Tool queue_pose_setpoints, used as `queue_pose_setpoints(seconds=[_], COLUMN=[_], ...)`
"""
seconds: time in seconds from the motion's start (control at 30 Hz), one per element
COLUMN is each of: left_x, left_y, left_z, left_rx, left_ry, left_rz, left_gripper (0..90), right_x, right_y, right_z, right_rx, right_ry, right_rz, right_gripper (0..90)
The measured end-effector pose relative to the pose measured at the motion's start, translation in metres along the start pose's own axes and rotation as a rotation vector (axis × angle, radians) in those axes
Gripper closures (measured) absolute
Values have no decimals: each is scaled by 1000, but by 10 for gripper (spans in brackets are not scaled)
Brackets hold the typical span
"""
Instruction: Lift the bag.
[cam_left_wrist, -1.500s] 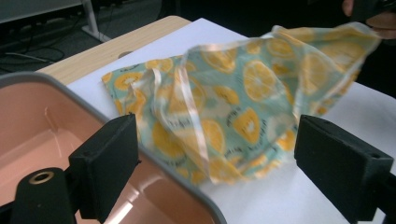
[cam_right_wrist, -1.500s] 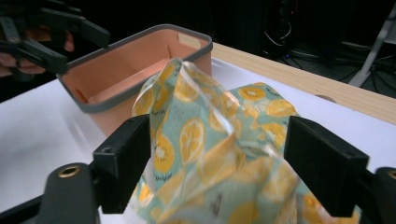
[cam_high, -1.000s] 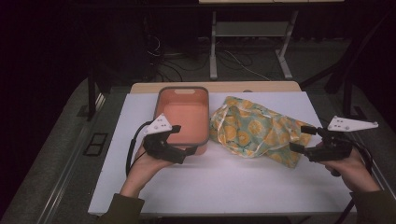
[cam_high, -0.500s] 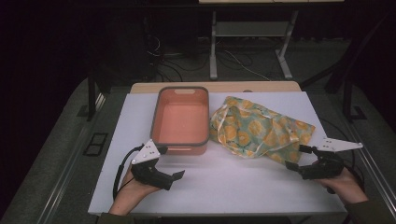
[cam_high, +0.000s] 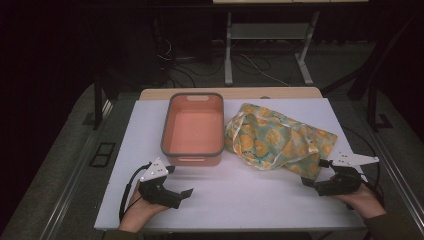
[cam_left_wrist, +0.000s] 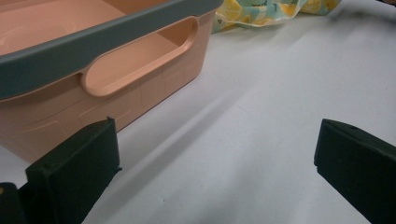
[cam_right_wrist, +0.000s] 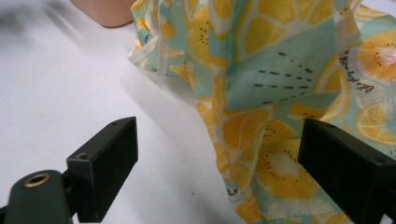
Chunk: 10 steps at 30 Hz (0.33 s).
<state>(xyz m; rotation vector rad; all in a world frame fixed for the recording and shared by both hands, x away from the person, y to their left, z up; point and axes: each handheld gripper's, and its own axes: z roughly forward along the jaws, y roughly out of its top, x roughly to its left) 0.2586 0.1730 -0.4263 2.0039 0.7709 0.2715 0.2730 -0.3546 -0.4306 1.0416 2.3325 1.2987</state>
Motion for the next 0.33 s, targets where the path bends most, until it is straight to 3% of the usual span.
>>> queue_pose_setpoints(seconds=[0.33], left_x=[-1], left_y=[1], left_z=[0], left_rx=[-6], left_ry=[-10], left_rz=[-1], left_gripper=[0], right_x=[0], right_y=[0], right_z=[0], right_rx=[1], right_ry=[4], right_rz=[-2], right_gripper=[119])
